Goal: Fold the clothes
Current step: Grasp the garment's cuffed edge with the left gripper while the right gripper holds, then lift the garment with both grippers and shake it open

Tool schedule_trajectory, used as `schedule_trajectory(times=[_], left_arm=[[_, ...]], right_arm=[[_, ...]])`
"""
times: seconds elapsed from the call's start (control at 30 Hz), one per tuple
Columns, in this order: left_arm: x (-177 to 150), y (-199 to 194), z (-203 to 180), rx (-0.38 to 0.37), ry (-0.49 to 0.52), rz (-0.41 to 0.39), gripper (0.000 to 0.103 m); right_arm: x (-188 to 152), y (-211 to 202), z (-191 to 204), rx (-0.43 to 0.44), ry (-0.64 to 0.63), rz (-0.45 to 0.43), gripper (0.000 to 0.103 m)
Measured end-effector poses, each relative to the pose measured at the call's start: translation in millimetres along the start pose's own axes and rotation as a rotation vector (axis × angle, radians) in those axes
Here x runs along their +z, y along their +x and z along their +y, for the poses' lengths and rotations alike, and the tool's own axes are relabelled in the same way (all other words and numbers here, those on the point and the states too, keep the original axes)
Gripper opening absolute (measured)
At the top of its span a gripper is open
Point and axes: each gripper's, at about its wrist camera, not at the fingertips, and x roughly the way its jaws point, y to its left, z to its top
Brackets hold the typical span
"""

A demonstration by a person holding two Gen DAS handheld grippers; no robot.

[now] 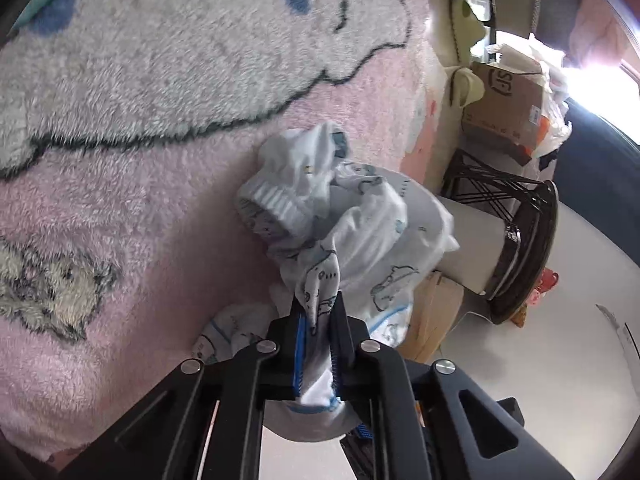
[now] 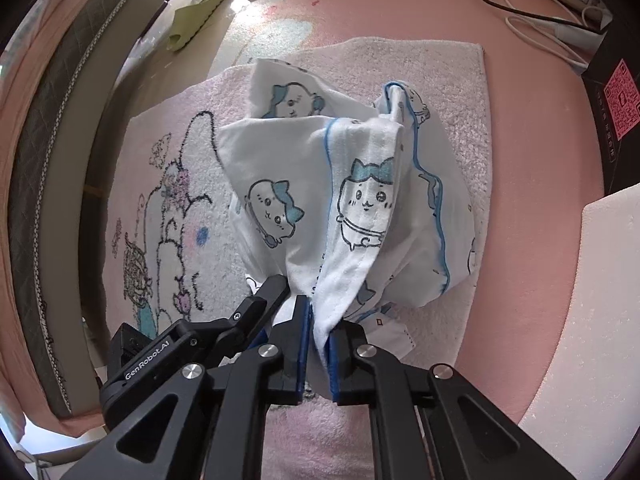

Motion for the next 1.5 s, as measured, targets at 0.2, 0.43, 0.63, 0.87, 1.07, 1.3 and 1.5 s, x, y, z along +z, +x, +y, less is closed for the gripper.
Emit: schedule_trajectory(times=[0.2, 0.43, 0.63, 0.87, 1.07, 1.3, 1.5], left_arm=[[-14, -23, -15, -0.032, 0.022, 0.008, 0.007], [-22, -91, -27, -0.059, 0.073, -0.055, 0.007], [-25, -155, -21, -0.062, 0.082, -0.123, 0.007], [-29, -240, 7, -0.11, 0.041, -0.229, 0.007], [-20, -316, 58, -0.118, -0.029, -0.335, 0.007], [-13, -370, 97, -0.11, -0.062, -0.411, 0.007], [-10, -392, 110, -0.081, -0.06, -0.452, 0.007]], right_arm=[[-8, -21, 21, 0.048, -0.032, -0.022, 0.004], [-35, -46, 66, 0.118, -0.111, -0.029, 0.004], [-77, -54, 112, 0.165, -0.202, -0.002, 0.004], [-135, -43, 178, 0.196, -0.349, 0.051, 0.004], [-199, -13, 233, 0.176, -0.509, 0.127, 0.004], [-253, 19, 284, 0.14, -0.636, 0.184, 0.004], [-276, 31, 308, 0.141, -0.705, 0.205, 0.004]])
